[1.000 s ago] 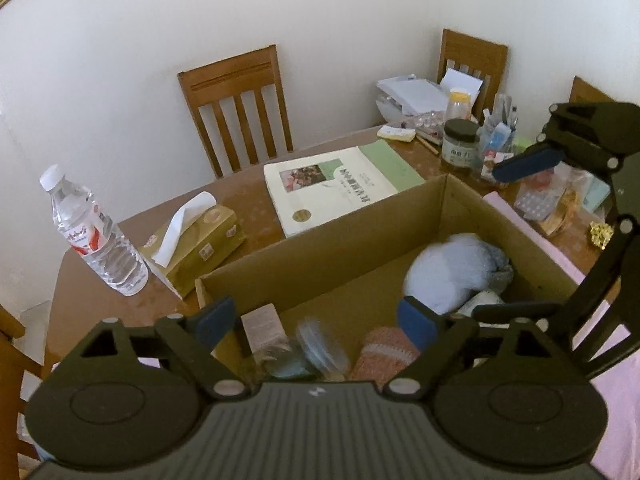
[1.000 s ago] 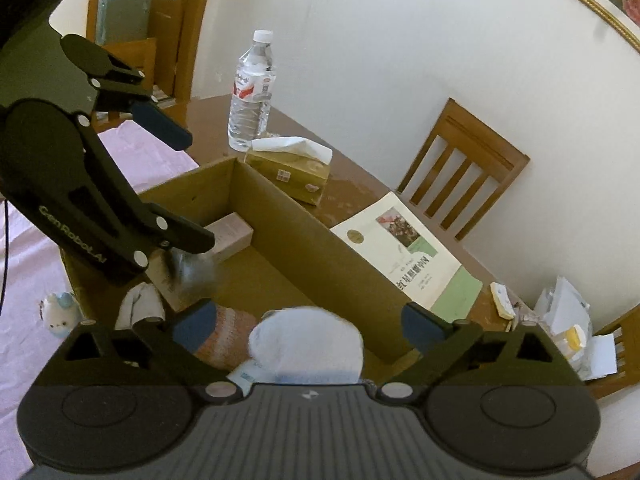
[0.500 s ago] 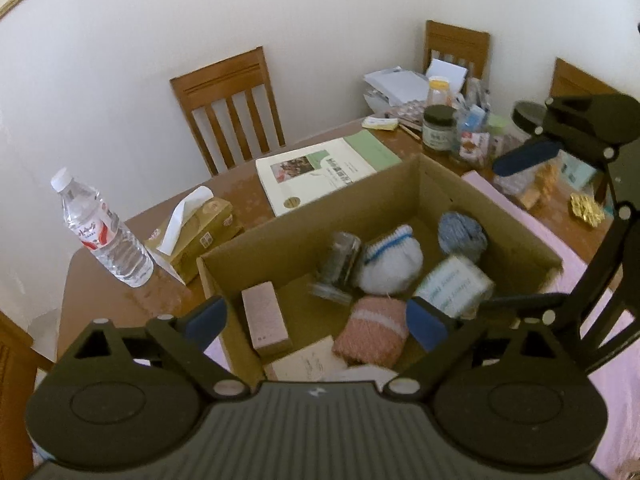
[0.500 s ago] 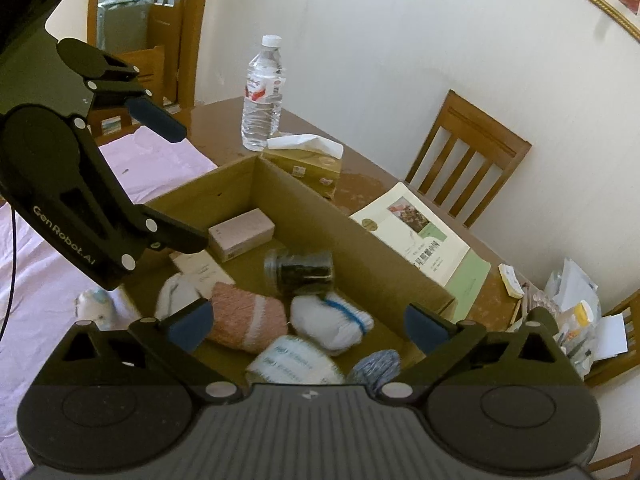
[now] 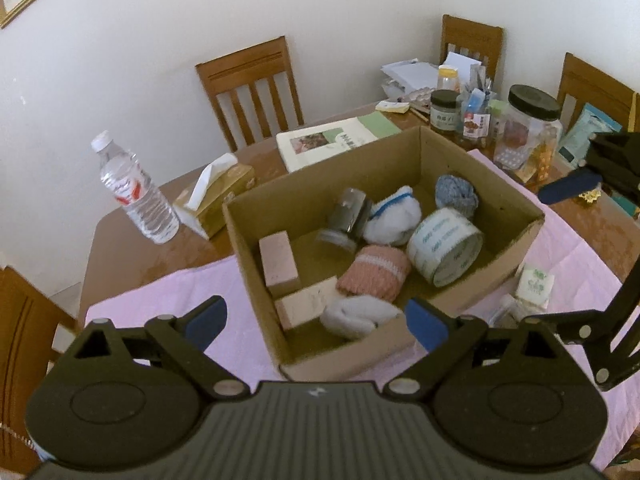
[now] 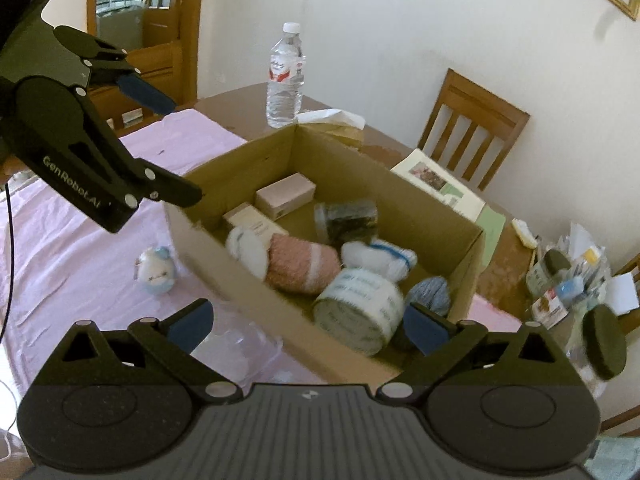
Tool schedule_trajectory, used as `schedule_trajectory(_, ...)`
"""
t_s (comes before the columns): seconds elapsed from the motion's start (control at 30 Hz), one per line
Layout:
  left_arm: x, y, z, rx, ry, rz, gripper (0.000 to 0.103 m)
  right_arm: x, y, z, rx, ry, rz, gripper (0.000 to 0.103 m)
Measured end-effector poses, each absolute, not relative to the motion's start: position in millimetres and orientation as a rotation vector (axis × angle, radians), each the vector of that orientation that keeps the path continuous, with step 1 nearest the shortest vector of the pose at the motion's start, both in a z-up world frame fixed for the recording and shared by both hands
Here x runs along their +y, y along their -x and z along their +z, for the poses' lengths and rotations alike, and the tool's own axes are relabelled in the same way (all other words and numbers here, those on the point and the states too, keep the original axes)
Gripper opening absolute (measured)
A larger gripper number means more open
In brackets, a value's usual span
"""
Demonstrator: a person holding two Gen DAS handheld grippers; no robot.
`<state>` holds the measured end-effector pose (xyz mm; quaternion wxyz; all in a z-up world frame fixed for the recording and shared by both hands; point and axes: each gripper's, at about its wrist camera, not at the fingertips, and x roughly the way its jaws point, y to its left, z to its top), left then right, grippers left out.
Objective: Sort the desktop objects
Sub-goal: 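Withdraw both tools toward the snowman figurine and white foam block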
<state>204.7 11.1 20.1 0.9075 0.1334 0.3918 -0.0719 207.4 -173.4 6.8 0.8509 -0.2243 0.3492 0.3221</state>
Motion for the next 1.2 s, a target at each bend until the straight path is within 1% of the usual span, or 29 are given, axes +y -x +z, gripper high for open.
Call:
schedule_trajectory(0.3,20.3,-180.4,-1.3,0.858,-0.245,-0.13,0.096,-184.0,-174.6,-1.4,0.751,0.423,0.657,0.103)
schedule_trajectory(0.6,33.5,-169.3,-33.0,0.857,-0.308,-0.19,0.096,-178.3,-152.1,-20.8,0.821,0.311,0.552,0.103)
schedule_trajectory(1.07,49.2,-176.0,-73.4,0.882,-0.356,-0.341,0.096,-162.7,-124.9,-61.9,0.935,0.168,0.347,0.103)
schedule_trajectory(1.2,53.6,-181.4,-82.9,0.892,-0.354,-0.368,0.093,-157.2,-122.0,-73.4,0.969,0.138,0.311,0.103)
